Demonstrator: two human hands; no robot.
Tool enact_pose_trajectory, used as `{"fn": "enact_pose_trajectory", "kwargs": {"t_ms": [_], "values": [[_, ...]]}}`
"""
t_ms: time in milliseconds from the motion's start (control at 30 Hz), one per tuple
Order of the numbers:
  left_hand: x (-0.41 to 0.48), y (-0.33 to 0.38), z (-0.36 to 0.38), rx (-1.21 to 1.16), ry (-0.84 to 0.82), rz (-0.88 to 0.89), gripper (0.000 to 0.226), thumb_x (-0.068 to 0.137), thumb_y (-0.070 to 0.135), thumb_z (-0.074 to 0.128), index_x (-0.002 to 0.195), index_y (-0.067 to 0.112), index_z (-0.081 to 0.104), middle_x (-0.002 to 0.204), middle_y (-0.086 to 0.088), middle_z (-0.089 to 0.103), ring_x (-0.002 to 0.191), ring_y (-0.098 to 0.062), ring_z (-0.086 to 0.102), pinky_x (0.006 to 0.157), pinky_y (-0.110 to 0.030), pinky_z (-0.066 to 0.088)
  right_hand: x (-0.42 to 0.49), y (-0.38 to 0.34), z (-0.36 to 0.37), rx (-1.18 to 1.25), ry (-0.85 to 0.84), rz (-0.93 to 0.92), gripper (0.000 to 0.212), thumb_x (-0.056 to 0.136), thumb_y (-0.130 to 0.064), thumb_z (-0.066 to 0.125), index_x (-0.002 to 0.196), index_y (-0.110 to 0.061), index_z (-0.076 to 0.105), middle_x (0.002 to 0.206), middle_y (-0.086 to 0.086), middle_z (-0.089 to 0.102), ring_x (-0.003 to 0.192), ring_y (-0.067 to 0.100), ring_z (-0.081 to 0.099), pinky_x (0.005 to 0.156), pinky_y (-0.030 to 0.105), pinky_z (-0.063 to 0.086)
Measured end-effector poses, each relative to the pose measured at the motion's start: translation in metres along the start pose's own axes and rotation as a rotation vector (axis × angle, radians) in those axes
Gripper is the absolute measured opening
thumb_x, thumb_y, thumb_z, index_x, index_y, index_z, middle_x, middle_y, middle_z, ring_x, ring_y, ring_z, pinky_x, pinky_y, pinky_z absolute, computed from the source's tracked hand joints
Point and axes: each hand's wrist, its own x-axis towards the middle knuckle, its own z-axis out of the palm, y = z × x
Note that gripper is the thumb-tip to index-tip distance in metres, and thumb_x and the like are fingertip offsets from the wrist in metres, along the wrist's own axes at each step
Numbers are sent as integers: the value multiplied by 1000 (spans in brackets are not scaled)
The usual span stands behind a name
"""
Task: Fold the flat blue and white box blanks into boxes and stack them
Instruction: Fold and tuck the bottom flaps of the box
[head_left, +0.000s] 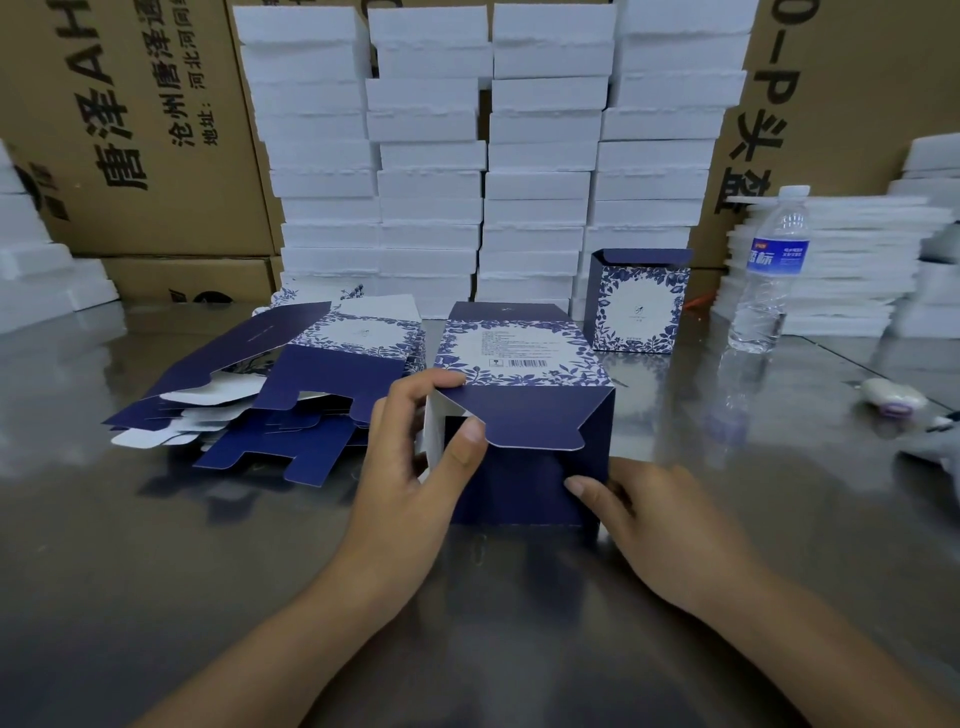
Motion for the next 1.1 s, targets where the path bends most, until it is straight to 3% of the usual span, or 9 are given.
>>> {"fn": "enact_pose_trajectory", "kwargs": {"t_ms": [167, 267, 367, 433, 567, 667, 767, 867, 1100], "values": [[0, 1, -1, -3, -11, -13, 31, 68, 56, 57, 98, 55, 51, 121, -3, 53, 106, -14, 59, 84, -17, 44, 0, -1, -2, 21, 11, 12, 44, 92, -51, 42, 64, -17, 42, 57, -4, 46, 62, 19, 50, 55, 32, 33], [0, 1, 0, 1, 6, -22, 26, 71, 54, 60, 96, 56, 52, 120, -1, 53, 104, -12, 59, 83, -17, 44, -1, -1, -3, -52, -5, 16, 45, 91, -57, 37, 68, -19, 45, 62, -4, 50, 66, 18, 53, 55, 29, 36], [1, 3, 0, -16, 45, -45, 11, 82, 55, 58, 91, 56, 52, 113, 6, 56, 79, 0, 54, 64, -8, 41, -1, -2, -4, -142, -44, 5, 47, 90, -62, 34, 67, -22, 45, 62, -7, 50, 64, 15, 50, 50, 23, 31], [2, 5, -1, -46, 71, -66, 16, 77, 63, 55, 90, 54, 53, 107, 11, 59, 71, 2, 51, 60, -9, 40, -1, -2, -3, -137, -55, 1, 46, 90, -61, 35, 67, -22, 46, 64, -7, 53, 65, 14, 52, 52, 24, 35], [4, 7, -1, -133, 116, -90, 34, 66, 62, 50, 95, 43, 54, 96, 22, 63, 90, 1, 59, 72, -9, 45, 0, -3, 0, -116, -28, -10, 44, 92, -57, 37, 68, -22, 45, 63, -6, 52, 68, 17, 54, 57, 30, 37], [5, 7, -1, -152, 142, -111, 37, 65, 64, 49, 93, 40, 55, 92, 22, 63, 87, 3, 59, 72, -11, 47, -2, -4, 1, -133, -29, -29, 43, 91, -59, 35, 67, -24, 42, 67, -7, 56, 68, 14, 55, 58, 28, 40], [7, 6, -3, -169, 186, -145, 34, 66, 65, 48, 87, 39, 54, 83, 23, 59, 78, 5, 56, 67, -15, 43, -3, -5, 1, -155, -31, -55, 44, 90, -62, 34, 66, -25, 37, 62, -7, 49, 60, 10, 46, 50, 20, 29], [8, 7, -4, -180, 222, -153, 28, 71, 61, 46, 82, 37, 51, 72, 29, 56, 66, 12, 52, 62, -8, 39, -3, -5, 2, -168, -33, -71, 45, 91, -61, 29, 66, -25, 35, 65, -7, 48, 68, 16, 51, 54, 27, 33], [8, 3, -4, -203, 203, -156, 27, 70, 64, 49, 83, 40, 55, 87, 20, 61, 86, 0, 57, 81, -26, 40, -1, -3, 3, -220, -9, -94, 39, 95, -55, 26, 79, -23, 41, 72, -6, 47, 81, 24, 56, 59, 32, 29]]}}
